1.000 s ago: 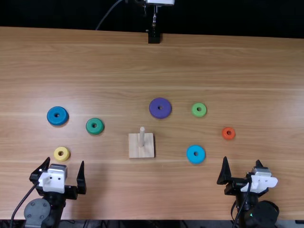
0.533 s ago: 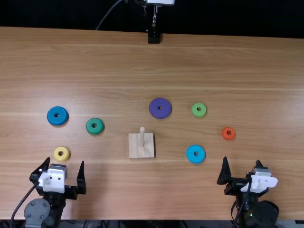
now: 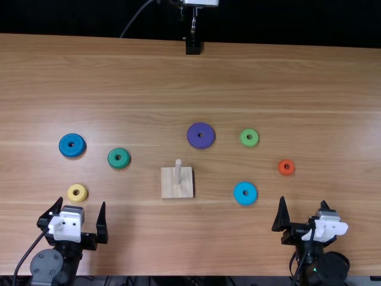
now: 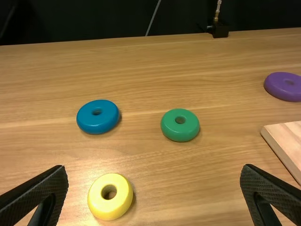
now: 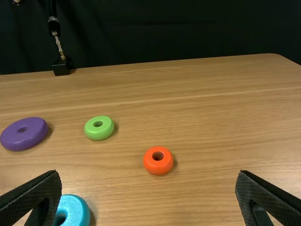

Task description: Build the Hanoi tower: stack the rings onto the peg from bottom to top in this color order: purple, dark blue, light blue, dark green, light green, yellow, orange.

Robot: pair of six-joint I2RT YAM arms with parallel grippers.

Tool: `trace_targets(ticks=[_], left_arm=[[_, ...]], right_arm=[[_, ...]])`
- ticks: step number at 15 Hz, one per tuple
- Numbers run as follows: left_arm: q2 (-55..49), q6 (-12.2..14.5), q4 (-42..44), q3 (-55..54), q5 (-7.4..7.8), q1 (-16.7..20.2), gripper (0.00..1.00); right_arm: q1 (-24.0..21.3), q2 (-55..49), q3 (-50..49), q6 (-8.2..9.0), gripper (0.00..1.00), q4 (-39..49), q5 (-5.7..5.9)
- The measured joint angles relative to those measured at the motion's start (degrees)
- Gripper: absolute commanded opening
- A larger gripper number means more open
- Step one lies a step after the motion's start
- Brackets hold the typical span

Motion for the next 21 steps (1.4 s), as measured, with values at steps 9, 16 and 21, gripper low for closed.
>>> trace_targets(ticks=[9, 16, 21], left_arm=[[0.00, 0.00, -0.02, 0.00, 0.00, 0.00, 1.00], [0.00, 0.04, 0.00, 0.00, 0.00, 0.00, 1.00], [0.00, 0.02, 0.00, 0.02, 0.02, 0.00, 1.00]], right_arm=[[0.00, -0.02, 1.62, 0.02, 1.00, -3.04, 0.04], [6.43, 17.35, 25.70, -0.02, 1.00, -3.80, 0.04], [18.16, 39.71, 42.38, 0.00, 1.00, -6.16, 0.02]])
